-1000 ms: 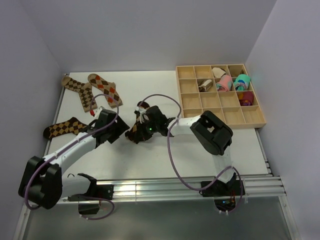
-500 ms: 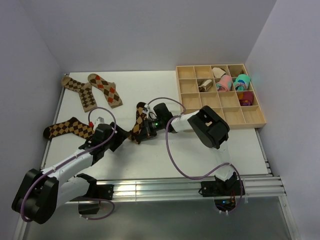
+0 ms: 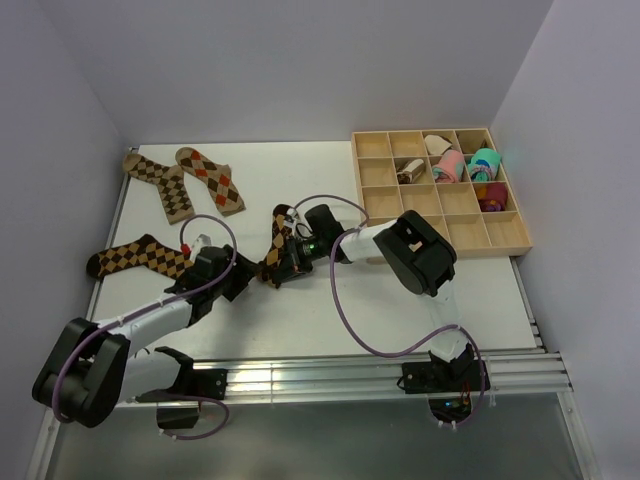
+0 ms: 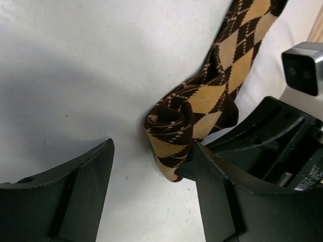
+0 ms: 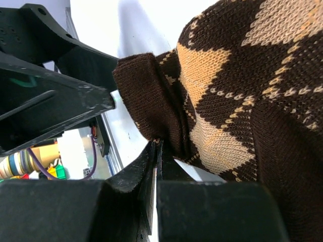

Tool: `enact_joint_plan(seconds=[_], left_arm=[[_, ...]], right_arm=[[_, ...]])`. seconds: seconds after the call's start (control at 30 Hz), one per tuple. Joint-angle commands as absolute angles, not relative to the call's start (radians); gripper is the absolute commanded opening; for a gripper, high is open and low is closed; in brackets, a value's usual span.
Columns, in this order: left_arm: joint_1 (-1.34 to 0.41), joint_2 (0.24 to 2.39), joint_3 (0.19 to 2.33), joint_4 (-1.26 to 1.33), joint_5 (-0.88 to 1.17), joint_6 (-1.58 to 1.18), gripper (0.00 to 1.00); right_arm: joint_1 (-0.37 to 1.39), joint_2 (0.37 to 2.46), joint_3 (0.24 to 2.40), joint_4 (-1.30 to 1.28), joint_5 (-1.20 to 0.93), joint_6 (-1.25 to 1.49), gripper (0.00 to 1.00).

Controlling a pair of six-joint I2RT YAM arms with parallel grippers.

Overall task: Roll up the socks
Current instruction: Roll the sock at the center of the board.

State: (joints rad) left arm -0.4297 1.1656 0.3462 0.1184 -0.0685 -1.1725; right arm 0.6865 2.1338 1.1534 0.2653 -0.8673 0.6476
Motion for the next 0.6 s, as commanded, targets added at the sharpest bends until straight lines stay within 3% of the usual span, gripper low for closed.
enact_joint_plan(seconds=[0.0, 0.57], left_arm=[[-0.434, 1.186, 0.364, 0.167, -0.084, -1.189, 0.68], [-0.439, 1.318, 0.396, 0.130, -0.103, -1.209, 0.53]], right_arm=[[0.684, 2.157, 1.178, 0.196, -0.833, 0.611, 0.00], [0.684, 2.158, 1.189, 0.202, -0.833, 0.630, 0.00]])
